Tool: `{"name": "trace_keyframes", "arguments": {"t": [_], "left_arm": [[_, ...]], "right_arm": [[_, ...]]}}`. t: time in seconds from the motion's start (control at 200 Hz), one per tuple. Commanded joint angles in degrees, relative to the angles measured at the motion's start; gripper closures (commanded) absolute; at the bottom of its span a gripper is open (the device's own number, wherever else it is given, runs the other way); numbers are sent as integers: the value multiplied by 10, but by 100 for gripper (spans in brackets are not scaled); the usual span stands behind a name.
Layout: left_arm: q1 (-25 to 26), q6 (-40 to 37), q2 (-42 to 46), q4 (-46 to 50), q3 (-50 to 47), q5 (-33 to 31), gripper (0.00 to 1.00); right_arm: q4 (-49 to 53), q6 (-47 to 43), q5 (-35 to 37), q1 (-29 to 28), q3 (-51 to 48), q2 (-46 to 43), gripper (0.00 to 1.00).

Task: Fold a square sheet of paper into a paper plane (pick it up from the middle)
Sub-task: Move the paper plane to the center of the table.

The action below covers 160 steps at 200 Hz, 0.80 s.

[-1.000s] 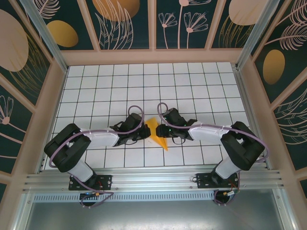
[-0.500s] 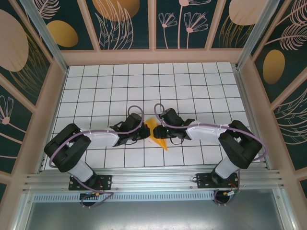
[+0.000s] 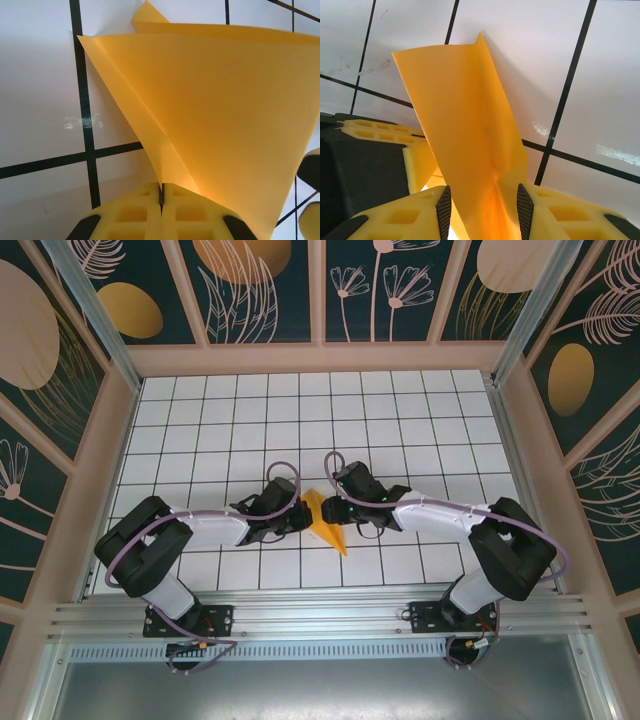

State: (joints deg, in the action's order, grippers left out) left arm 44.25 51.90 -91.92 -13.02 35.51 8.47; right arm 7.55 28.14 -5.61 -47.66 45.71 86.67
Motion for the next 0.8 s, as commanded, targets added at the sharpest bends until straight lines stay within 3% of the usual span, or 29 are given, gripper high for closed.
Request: {"name": "trace_keyframes", "arguments": {"t": [0.0,0.49,0.796], "left_arm": [[-3,-11,-6,3,-3,-2,96],[-3,-12,-6,4,-4,-2,95],[-2,-14,-4,5,-2,-2,95]], "right_arm": [[11,-15,-4,-15,13,14,57],[17,-21,-9,-39,9,45,61],[46,-12,28,-60,4,54,64]]}}
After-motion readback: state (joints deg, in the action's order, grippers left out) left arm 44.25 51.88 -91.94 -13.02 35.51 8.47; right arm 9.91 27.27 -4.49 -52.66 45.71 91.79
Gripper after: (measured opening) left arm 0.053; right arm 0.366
